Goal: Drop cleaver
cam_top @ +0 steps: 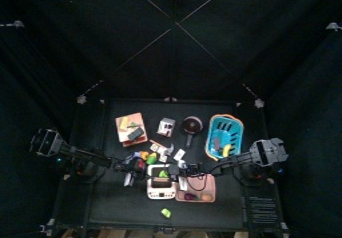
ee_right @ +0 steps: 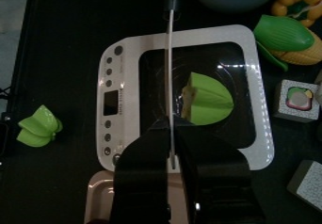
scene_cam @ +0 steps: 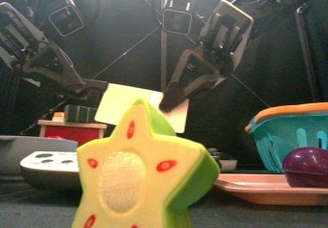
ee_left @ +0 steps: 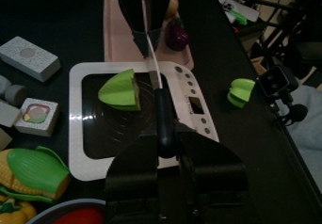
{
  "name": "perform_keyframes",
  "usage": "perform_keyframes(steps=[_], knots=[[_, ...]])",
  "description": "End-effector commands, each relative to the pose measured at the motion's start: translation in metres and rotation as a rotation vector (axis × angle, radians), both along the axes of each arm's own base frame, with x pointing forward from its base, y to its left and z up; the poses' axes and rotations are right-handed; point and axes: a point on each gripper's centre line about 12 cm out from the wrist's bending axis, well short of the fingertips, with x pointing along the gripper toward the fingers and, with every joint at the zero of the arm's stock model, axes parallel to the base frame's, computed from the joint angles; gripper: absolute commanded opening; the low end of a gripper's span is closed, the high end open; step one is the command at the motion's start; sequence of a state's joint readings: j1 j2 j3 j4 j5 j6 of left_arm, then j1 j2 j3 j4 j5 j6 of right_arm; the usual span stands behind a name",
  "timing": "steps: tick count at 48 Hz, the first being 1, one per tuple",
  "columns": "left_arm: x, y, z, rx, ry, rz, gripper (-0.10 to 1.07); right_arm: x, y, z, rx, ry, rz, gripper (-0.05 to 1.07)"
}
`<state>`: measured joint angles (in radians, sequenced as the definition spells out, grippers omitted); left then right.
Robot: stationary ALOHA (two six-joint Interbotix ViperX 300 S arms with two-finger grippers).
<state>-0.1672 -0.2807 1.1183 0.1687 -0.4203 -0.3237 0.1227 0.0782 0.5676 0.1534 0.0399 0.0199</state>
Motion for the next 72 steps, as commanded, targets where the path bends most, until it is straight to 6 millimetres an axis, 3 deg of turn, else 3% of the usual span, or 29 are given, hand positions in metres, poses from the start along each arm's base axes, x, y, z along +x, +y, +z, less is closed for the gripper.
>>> perform_keyframes(steps=[1, 17, 34, 42, 49, 57, 72], knots=[[0.008, -0.001, 0.013, -0.008, -0.045, 0.0, 0.29, 0.007, -0.002, 0.032, 0.005, -0.089, -0.003, 0.28], [0.008, -0.001, 0.023, -0.017, -0.079, 0.002, 0.29, 0.008, -0.002, 0.036, 0.011, -0.105, -0.008, 0.33], [-0.003, 0.003, 0.045, -0.028, -0.108, 0.025, 0.29, -0.002, -0.001, 0.043, -0.012, -0.123, 0.015, 0.57], [-0.012, 0.006, 0.056, -0.023, -0.119, 0.031, 0.29, -0.01, -0.003, 0.055, -0.031, -0.224, 0.02, 0.65], [-0.021, 0.008, 0.064, -0.027, -0.147, 0.035, 0.29, -0.025, -0.009, 0.068, -0.042, -0.34, 0.014, 0.69], [-0.027, 0.012, 0.07, -0.037, -0.19, 0.044, 0.29, -0.042, -0.028, 0.076, -0.06, -0.473, -0.034, 0.69], [-0.021, 0.027, 0.069, -0.06, -0.177, 0.122, 0.3, -0.068, -0.049, 0.084, -0.1, -0.623, -0.071, 0.69]])
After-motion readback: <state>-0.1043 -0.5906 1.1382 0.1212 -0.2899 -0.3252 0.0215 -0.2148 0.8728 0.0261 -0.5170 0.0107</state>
